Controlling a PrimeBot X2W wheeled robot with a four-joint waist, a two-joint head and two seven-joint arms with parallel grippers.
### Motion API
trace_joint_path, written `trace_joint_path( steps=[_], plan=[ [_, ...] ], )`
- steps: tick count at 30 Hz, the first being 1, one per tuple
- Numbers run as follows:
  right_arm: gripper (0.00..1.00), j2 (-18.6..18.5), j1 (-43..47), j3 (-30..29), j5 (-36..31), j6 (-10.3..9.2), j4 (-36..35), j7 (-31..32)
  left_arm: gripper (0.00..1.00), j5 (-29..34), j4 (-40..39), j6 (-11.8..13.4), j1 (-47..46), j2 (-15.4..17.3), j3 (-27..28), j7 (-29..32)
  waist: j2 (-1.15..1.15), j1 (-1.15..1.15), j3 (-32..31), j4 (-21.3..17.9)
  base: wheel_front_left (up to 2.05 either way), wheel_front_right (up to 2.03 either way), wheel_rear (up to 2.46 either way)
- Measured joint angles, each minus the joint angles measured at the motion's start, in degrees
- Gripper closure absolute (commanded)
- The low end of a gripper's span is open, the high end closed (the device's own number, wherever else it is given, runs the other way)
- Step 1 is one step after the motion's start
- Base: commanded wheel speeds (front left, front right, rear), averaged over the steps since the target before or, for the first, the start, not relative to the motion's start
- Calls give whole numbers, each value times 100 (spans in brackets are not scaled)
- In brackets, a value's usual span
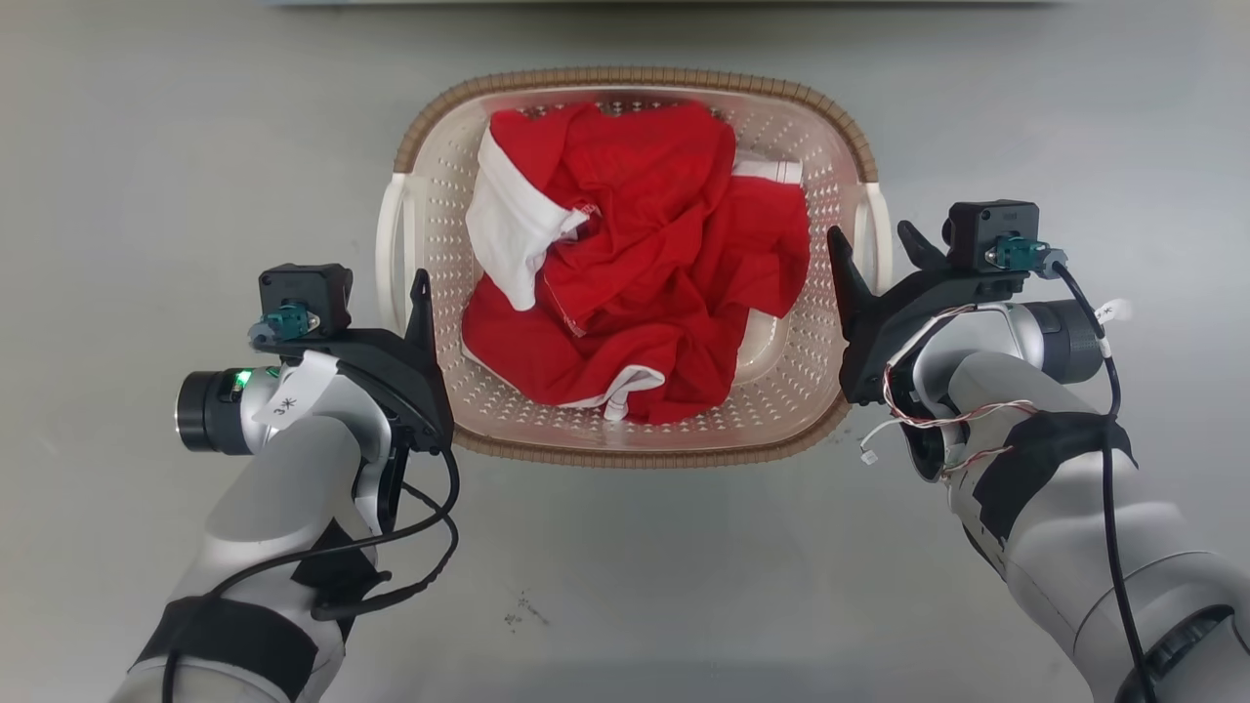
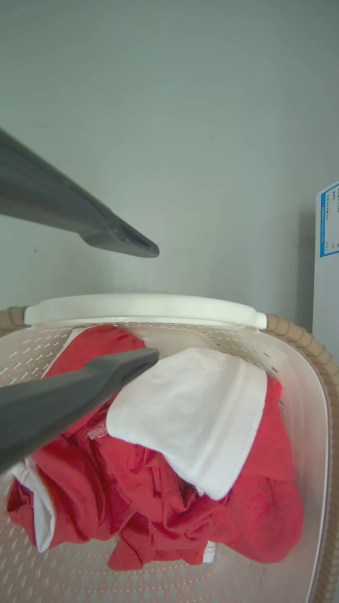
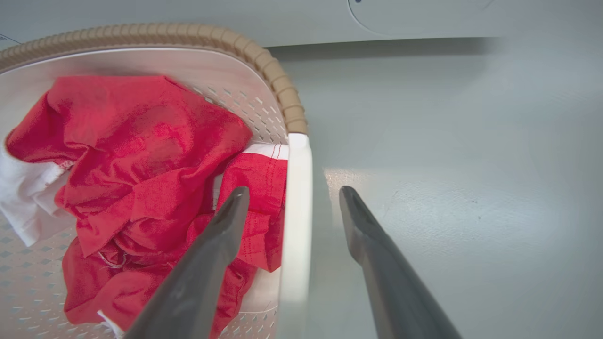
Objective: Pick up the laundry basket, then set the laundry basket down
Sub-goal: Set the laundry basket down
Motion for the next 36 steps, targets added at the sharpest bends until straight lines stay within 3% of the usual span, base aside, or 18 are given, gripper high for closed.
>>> trace_joint_path(
  steps=[15,23,36],
  plan=[
    [0,10,268,-162,14,110,25,-205,0,-236,-176,-252,394,20,283,-67,0,0,-898,-105,0,0,0],
    [0,11,629,-411,113,230,-73,-227,0,-236,-766,-301,903,90,598,-68,0,0,-1538,-151,0,0,0],
    [0,-32,1700,-916,-126,156,-891,-227,0,92,-2051,-243,2530,269,1067,-68,-1,-1,-2707,-245,0,0,0]
  ],
)
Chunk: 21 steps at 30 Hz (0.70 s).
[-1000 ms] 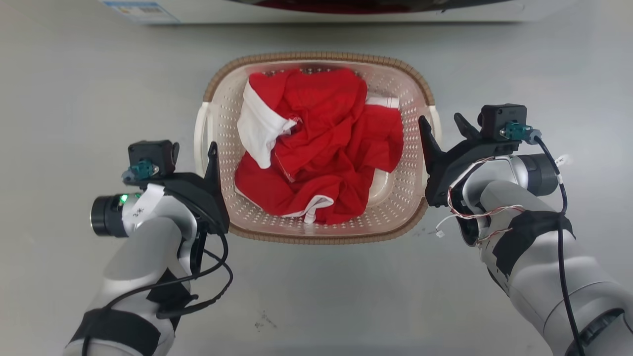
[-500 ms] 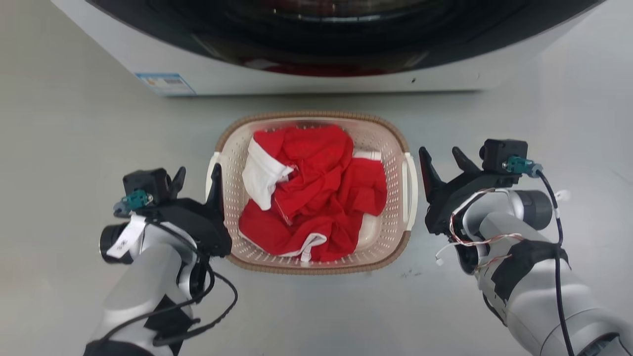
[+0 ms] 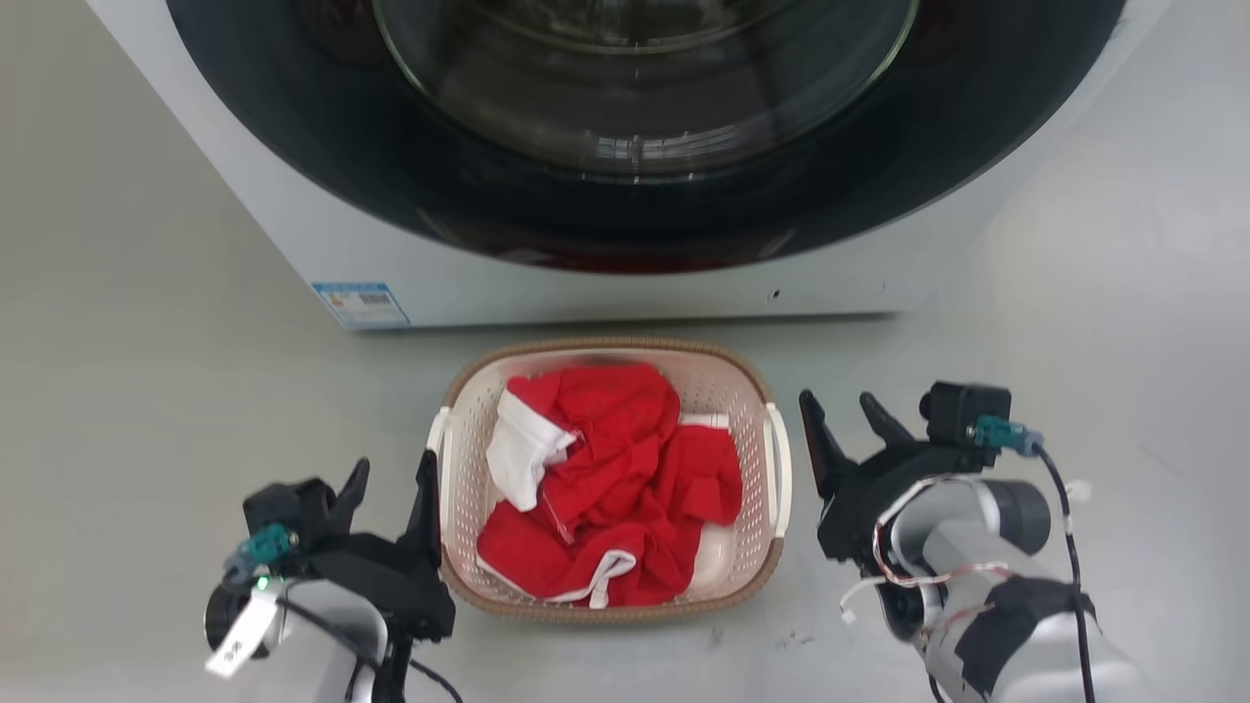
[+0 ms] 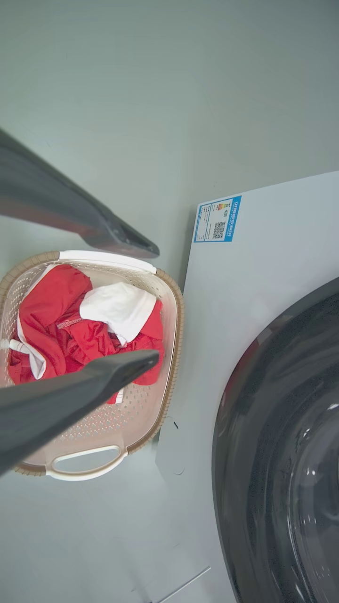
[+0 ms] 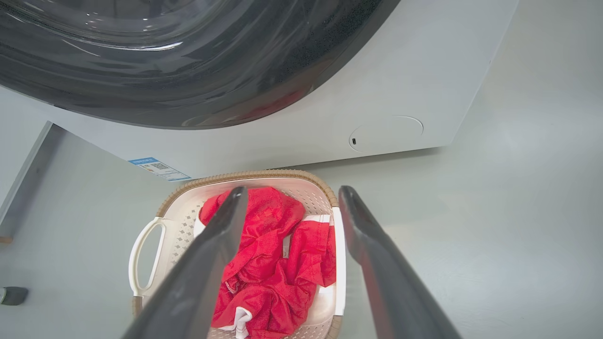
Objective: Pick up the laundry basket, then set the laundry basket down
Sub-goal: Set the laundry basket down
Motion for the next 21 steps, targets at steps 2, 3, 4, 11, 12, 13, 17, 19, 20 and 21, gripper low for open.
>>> trace_joint_path(
  steps=[2,3,4,11,12,13,17,19,20,21],
  plan=[
    [0,-35,204,-78,-108,-27,-165,0,0,63,-224,44,243,-1,71,0,0,0,-170,-16,0,0,0],
    [0,-54,312,-114,-158,-57,-255,0,0,83,-343,49,367,0,103,0,0,0,-256,-25,0,0,0],
    [0,-71,416,-155,-205,-64,-338,0,0,121,-454,57,488,1,130,0,0,0,-340,-33,0,0,0],
    [0,-234,1259,-492,-592,-316,-1066,0,0,428,-1270,203,1389,8,339,0,0,-1,-936,-86,0,0,0],
    [0,-258,1388,-528,-645,-338,-1183,0,0,463,-1385,219,1523,10,366,0,-1,0,-1022,-93,0,0,0],
    [0,-272,1516,-569,-716,-368,-1303,0,0,498,-1497,249,1654,13,399,0,-1,0,-1107,-99,0,0,0],
    [0,-337,2058,-739,-1005,-468,-1805,0,0,709,-1922,303,2184,25,489,0,0,0,-1449,-124,0,0,0],
    [0,-368,2334,-821,-1156,-517,-2048,-1,0,772,-2121,338,2448,24,509,0,0,0,-1617,-135,0,0,0],
    [0,-392,2479,-857,-1235,-542,-2178,0,0,797,-2224,356,2585,25,515,0,0,0,-1704,-140,0,0,0],
    [0,-421,2622,-887,-1312,-561,-2320,0,0,838,-2339,364,2723,27,520,0,0,0,-1787,-146,0,0,0]
  ],
)
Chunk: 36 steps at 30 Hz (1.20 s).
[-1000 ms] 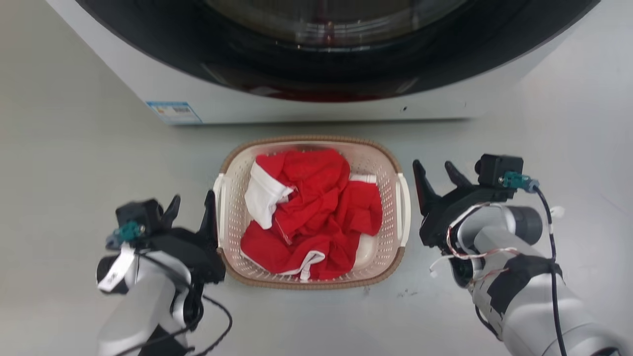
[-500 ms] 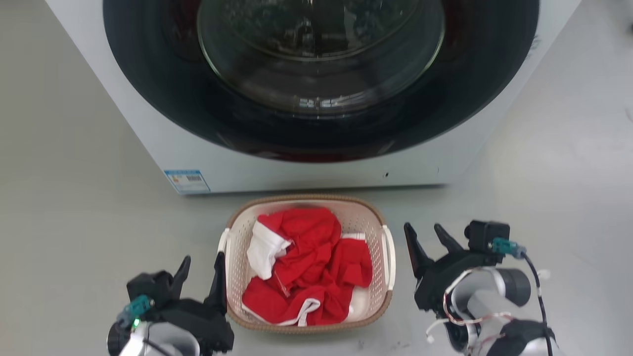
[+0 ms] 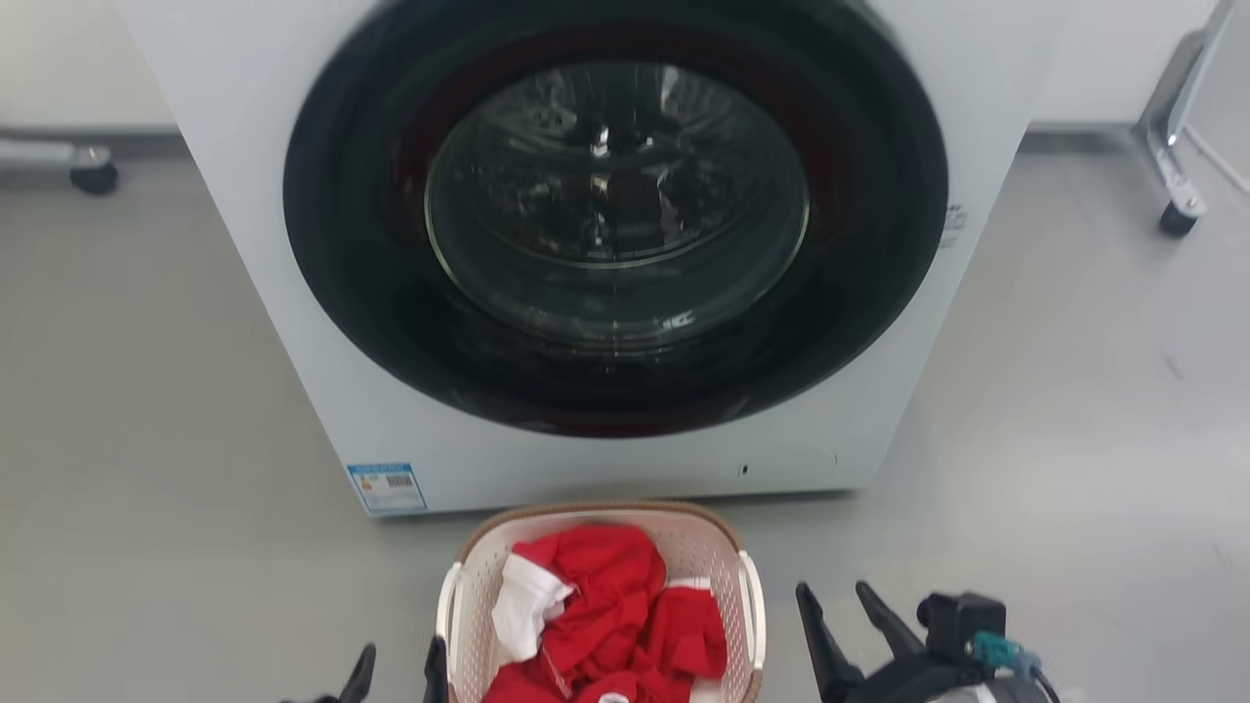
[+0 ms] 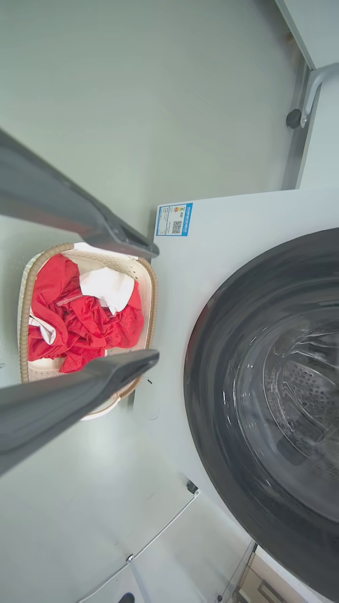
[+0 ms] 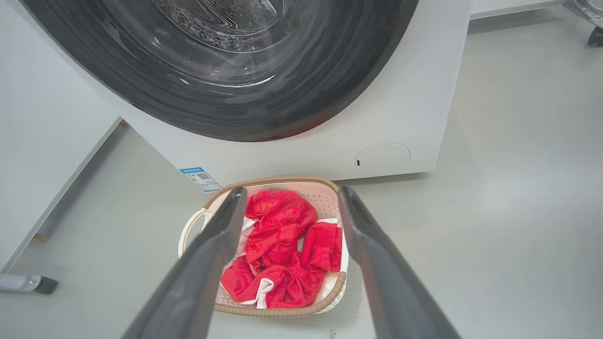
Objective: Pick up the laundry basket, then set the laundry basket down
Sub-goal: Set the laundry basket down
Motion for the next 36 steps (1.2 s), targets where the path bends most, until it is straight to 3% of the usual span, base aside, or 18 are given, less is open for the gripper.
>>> trace_joint_path(
  steps=[10,19,36],
  plan=[
    [0,-222,1073,-500,-761,-113,-1524,0,0,353,-1093,126,837,-9,143,0,0,0,-583,-34,0,0,0],
    [0,-249,1582,-981,-1251,-151,-2350,-1,0,590,-1651,183,1116,-13,289,0,1,1,-637,-60,0,0,0],
    [0,-112,2271,-1893,-2069,-158,-3161,-24,0,756,-2150,234,1334,-57,390,0,1,1,-577,-37,0,0,0]
  ],
)
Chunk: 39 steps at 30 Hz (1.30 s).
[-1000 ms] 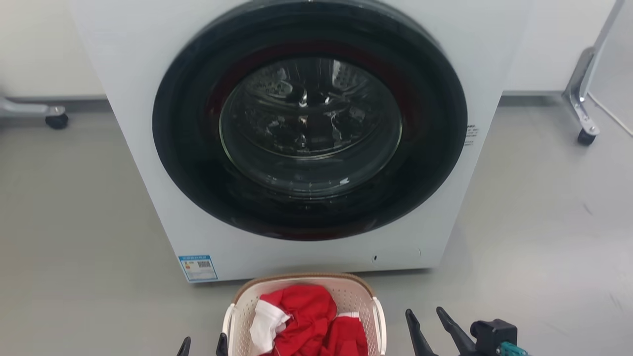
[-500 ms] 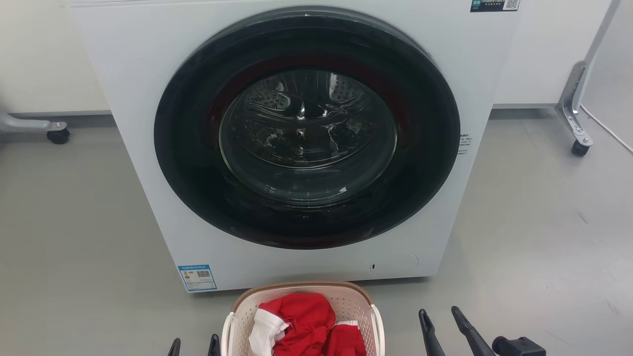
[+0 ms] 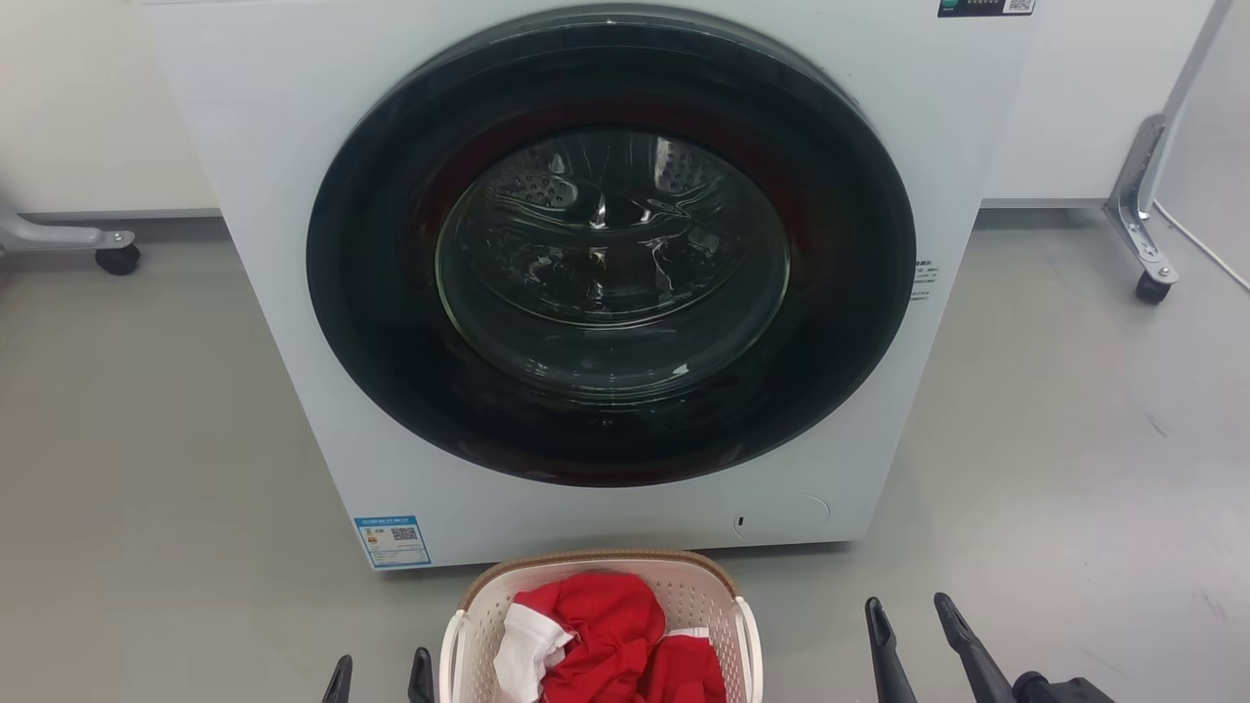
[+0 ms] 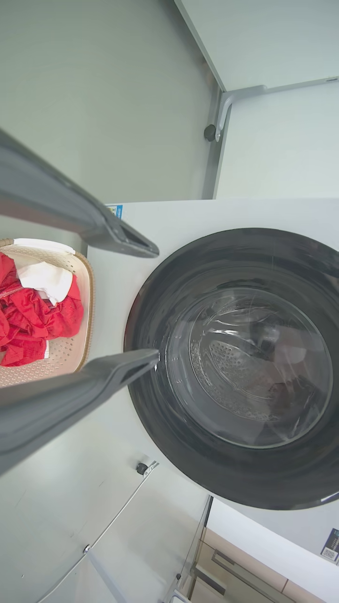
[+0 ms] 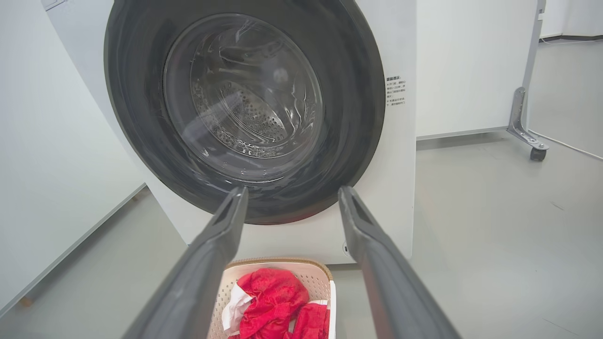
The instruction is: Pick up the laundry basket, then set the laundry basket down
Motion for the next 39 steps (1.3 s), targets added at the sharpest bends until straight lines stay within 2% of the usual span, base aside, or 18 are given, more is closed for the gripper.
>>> trace_joint_path(
  steps=[37,38,39],
  plan=[
    [0,354,242,-504,-636,0,-312,-1,0,253,-113,0,-11,-20,76,0,0,0,97,62,0,0,0],
    [100,358,243,-513,-648,0,-312,-1,100,263,-113,0,-11,-20,76,0,0,0,99,62,0,0,0],
    [100,361,243,-512,-660,1,-282,1,100,260,-82,0,-9,-20,75,4,0,0,100,62,0,0,0]
  ],
)
